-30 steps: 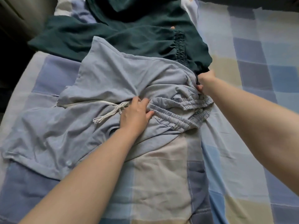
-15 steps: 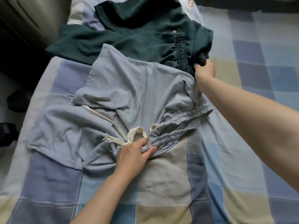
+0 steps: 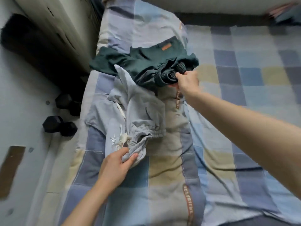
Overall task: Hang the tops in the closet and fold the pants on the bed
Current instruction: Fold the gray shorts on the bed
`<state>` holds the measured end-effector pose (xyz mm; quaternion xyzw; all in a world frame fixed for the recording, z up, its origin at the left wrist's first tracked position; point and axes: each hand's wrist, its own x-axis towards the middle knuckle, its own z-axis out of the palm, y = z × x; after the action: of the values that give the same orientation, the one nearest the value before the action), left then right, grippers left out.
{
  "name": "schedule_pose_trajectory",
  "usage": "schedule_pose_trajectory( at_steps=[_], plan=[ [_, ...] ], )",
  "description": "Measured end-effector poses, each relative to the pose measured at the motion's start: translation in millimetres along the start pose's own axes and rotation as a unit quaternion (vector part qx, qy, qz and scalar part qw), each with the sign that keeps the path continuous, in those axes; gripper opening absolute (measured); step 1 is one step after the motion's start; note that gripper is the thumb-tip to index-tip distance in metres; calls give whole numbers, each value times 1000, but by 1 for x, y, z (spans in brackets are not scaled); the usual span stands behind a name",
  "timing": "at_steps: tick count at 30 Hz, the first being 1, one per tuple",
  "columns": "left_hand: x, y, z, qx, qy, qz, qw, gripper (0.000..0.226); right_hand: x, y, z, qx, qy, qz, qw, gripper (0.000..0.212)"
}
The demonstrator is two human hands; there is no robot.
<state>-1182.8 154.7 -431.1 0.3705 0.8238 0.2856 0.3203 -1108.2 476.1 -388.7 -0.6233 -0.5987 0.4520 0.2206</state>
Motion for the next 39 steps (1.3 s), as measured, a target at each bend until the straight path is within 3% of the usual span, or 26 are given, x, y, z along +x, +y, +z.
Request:
schedule_pose_trajectory(
  at_steps=[5,11,18,24,27,30,33,35,39],
  plan=[
    [-75,22,-55,-24,-9,-5,1000,40,-132,-1,-21,121,-82,66,987,24],
    [-152,41,-109,12,-64,-7,998,37,-255,31,-59,189,-57,161,967,18],
    [-196,85,-157,-35,-139,16,989,38,-365,66,-91,36,-238,357,903,13],
    [-202,132,-170,-86,-205,31,974,39,-410,28,-100,168,-304,440,828,53],
    [-201,152,-181,-116,-283,24,952,43,-406,8,-106,260,-295,453,800,45],
    [-198,167,-194,-110,-345,33,932,40,-400,-12,-110,297,-307,452,783,21],
    [-195,180,-205,-125,-372,44,919,30,-395,-28,-108,288,-325,410,802,12],
    [-193,185,-214,-156,-381,59,909,25,-392,-38,-109,293,-290,370,833,16],
    [-186,188,-231,-189,-390,100,896,36,-389,-59,-141,214,-152,163,951,28]
  ],
)
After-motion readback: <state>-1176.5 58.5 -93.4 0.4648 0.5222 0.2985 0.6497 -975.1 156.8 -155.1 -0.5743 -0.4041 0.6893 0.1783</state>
